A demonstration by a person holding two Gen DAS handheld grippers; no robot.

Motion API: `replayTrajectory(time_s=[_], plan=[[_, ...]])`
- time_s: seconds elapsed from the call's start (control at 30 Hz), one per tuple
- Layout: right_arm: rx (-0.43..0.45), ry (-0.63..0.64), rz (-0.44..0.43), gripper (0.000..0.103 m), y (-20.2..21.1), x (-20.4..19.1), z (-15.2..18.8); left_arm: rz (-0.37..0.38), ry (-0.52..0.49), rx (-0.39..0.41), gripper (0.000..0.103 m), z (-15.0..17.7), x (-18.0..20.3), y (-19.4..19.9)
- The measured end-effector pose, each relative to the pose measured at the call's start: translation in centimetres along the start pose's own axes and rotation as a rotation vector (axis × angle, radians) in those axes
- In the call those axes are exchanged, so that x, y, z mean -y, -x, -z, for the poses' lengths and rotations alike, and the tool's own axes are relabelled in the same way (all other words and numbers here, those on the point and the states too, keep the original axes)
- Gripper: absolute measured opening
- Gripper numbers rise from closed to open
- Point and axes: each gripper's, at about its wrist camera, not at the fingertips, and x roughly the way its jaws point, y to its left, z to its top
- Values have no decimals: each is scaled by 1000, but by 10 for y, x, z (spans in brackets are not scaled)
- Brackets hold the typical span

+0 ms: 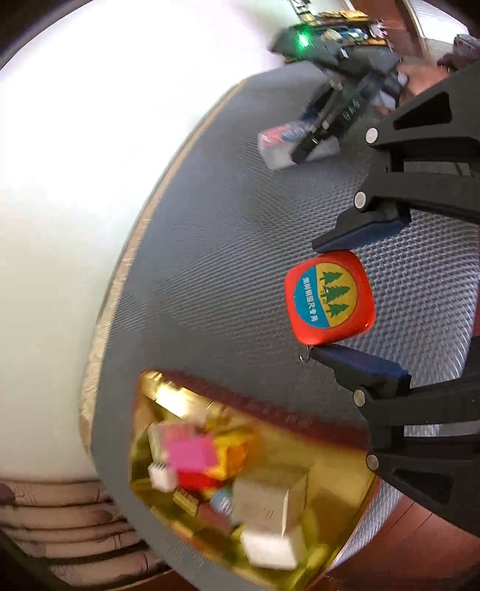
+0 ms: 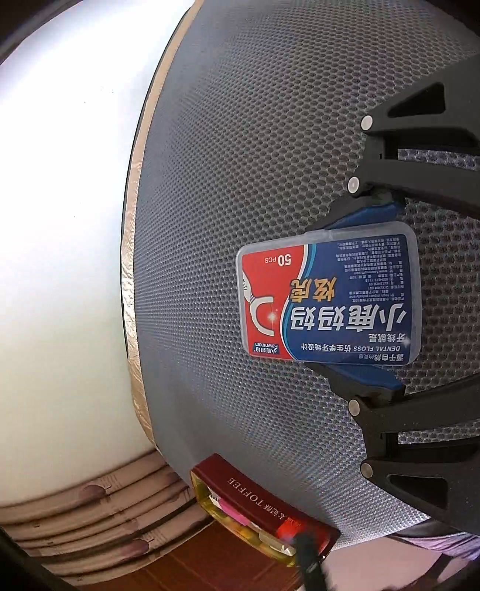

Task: Organize rigid objects
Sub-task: 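Lower the tape measure into the gold tin and open the left tool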

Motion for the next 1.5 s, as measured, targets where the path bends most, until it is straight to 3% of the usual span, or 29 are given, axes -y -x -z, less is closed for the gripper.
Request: replayTrajectory(time_s=[0.1,0.3,0.6,0.83,1.13,1.5], plan=[[-3,15,15,58,-1,-4,0,-28,42,24,52,-14,-28,23],[-17,24,24,58,-5,-9,-1,-169,67,84,52,-67,-99,44],[-32,31,36,59,-9,-11,-2,-228,82,67,52,-113,-155,12],[-38,38,36,59,-11,-10,-5,-262,28,47,52,-119,-169,-15],[-42,43,39,60,-12,-11,-5,-290,36,18,52,-113,-181,-34],[-44,45,41,60,-12,-11,-5,-256,80,-26,52,-110,-189,-36]])
